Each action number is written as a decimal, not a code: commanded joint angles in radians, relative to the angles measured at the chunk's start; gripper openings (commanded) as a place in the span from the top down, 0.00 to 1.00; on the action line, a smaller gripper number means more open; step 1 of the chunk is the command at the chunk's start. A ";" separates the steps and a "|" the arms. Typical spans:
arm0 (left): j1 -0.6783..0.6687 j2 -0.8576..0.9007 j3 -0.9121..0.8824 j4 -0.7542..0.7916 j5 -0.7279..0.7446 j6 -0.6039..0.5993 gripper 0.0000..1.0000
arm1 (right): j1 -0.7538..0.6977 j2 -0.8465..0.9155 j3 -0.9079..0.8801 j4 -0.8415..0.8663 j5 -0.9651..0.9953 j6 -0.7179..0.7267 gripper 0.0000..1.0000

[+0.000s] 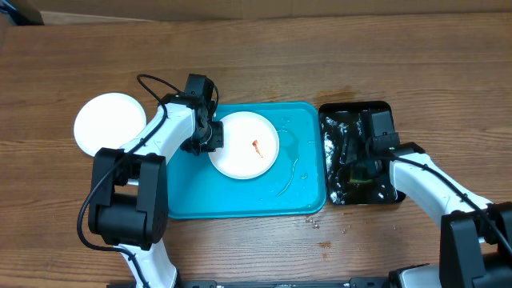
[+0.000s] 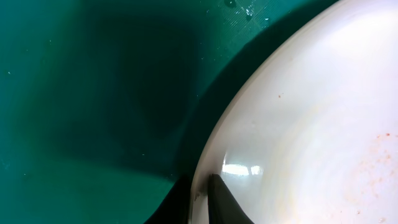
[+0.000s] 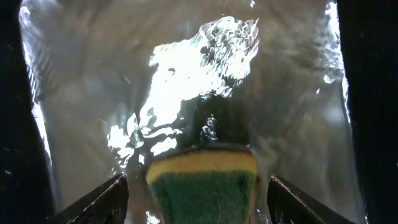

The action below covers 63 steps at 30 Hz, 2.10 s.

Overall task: Clean dirty plates on tray and stack at the side
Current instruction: 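Grasp the sponge and dip it in the black tray water with the right gripper, then scrub the white plate with the sponge while the left gripper holds it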

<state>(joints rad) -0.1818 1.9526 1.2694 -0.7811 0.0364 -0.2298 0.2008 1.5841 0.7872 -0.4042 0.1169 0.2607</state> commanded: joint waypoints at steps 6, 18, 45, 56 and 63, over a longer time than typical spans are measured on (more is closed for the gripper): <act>0.004 0.029 -0.024 -0.007 -0.047 0.006 0.89 | 0.000 0.000 0.030 0.002 -0.002 0.001 0.74; 0.005 0.029 -0.024 -0.007 -0.047 0.005 0.84 | 0.000 0.000 0.156 -0.219 -0.033 0.001 0.20; 0.005 0.029 -0.024 0.017 -0.010 0.004 0.62 | 0.002 -0.006 0.307 -0.555 -0.040 0.001 0.96; 0.004 0.029 -0.024 0.015 -0.006 -0.022 0.96 | 0.002 -0.006 0.299 -0.600 -0.075 0.006 0.96; 0.004 0.029 -0.024 0.003 0.016 -0.034 0.96 | 0.002 -0.006 0.299 -0.618 -0.075 0.069 0.96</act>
<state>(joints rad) -0.1806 1.9484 1.2648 -0.7662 0.0563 -0.2375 0.2008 1.5848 1.0843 -1.0172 0.0555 0.2951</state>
